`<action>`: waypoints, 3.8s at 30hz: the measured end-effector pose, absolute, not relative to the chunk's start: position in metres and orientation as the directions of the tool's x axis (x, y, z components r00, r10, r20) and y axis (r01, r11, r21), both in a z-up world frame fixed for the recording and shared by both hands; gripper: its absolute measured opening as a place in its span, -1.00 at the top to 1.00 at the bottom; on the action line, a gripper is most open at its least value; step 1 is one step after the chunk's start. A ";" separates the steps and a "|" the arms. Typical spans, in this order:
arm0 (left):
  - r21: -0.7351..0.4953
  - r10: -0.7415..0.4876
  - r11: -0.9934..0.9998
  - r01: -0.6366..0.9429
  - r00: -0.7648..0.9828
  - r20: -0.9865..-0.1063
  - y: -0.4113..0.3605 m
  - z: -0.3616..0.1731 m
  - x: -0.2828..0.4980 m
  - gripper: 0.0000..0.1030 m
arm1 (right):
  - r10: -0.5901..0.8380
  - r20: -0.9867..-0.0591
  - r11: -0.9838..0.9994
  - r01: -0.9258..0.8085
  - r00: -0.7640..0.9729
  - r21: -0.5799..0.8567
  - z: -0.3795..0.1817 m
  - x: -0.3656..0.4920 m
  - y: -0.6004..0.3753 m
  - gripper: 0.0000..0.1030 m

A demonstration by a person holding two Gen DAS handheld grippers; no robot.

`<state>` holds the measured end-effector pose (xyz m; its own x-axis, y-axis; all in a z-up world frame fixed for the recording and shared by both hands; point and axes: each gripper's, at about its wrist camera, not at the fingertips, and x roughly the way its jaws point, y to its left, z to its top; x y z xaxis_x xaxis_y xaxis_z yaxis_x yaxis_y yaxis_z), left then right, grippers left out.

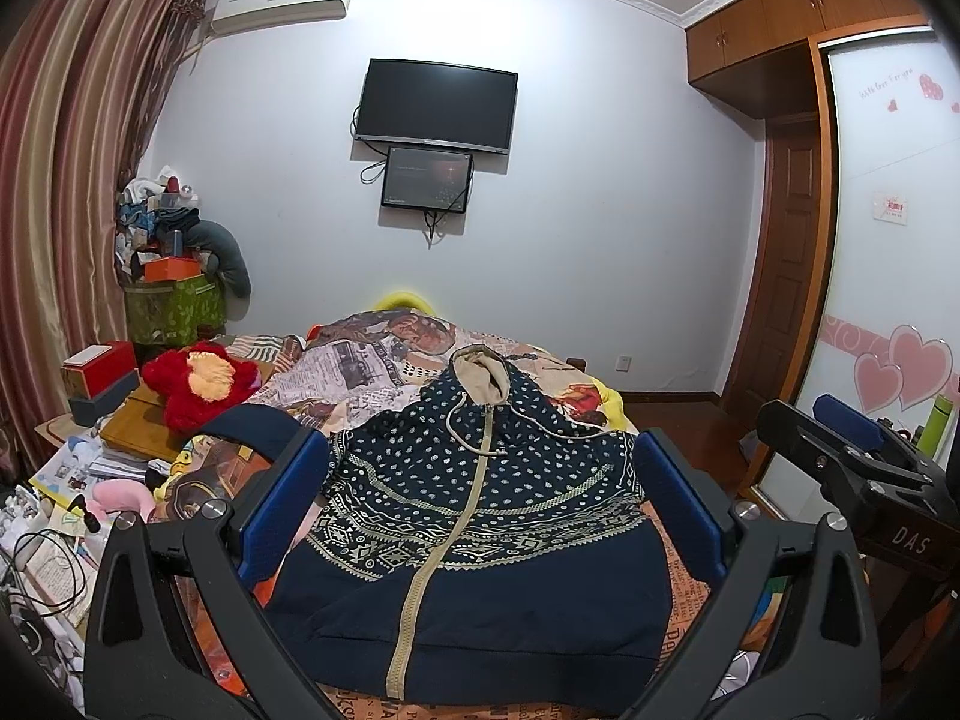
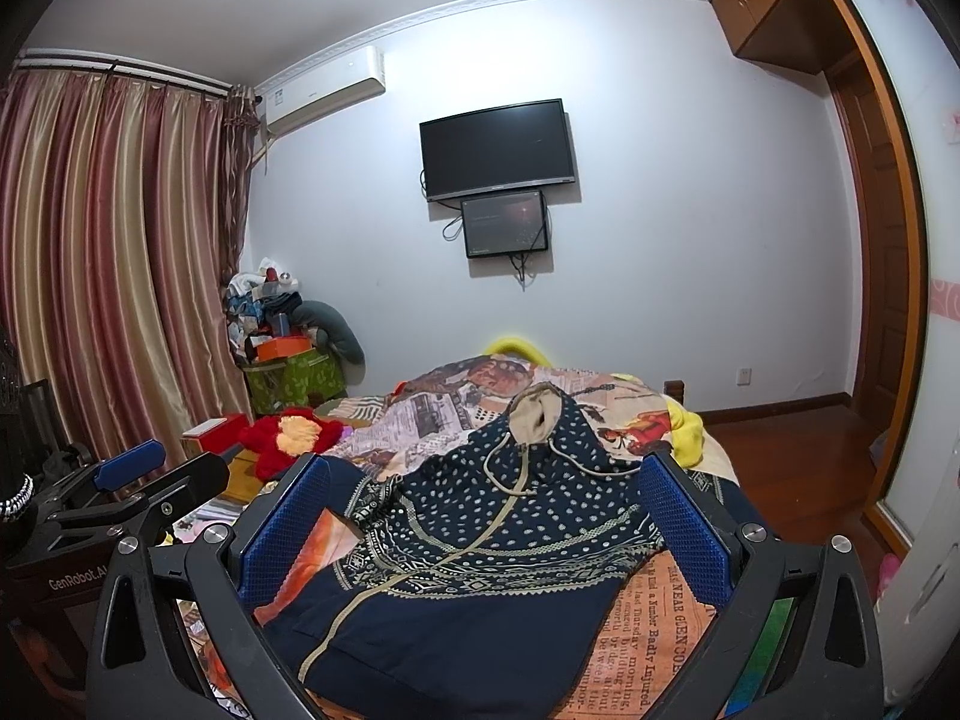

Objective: Fold large clothes

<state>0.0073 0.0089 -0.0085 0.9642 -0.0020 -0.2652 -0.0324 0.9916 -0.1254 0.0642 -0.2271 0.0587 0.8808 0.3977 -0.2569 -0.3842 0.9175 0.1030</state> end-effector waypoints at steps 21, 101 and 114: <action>-0.131 -0.002 0.991 -0.034 0.964 -0.266 0.009 -0.015 0.011 -0.98 | 0.399 -0.260 0.917 -0.385 0.879 0.104 0.058 0.065 -0.227 -0.99; -0.151 0.242 0.839 -0.522 0.608 -0.756 0.342 -0.157 0.395 0.93 | 0.231 -0.922 0.884 -0.464 0.310 0.065 -0.183 0.493 -0.065 -0.99; -0.163 -0.039 0.982 -0.100 0.728 -0.685 0.151 -0.098 0.432 0.93 | 0.253 -0.872 0.900 -0.434 0.420 0.051 -0.122 0.471 -0.119 -0.99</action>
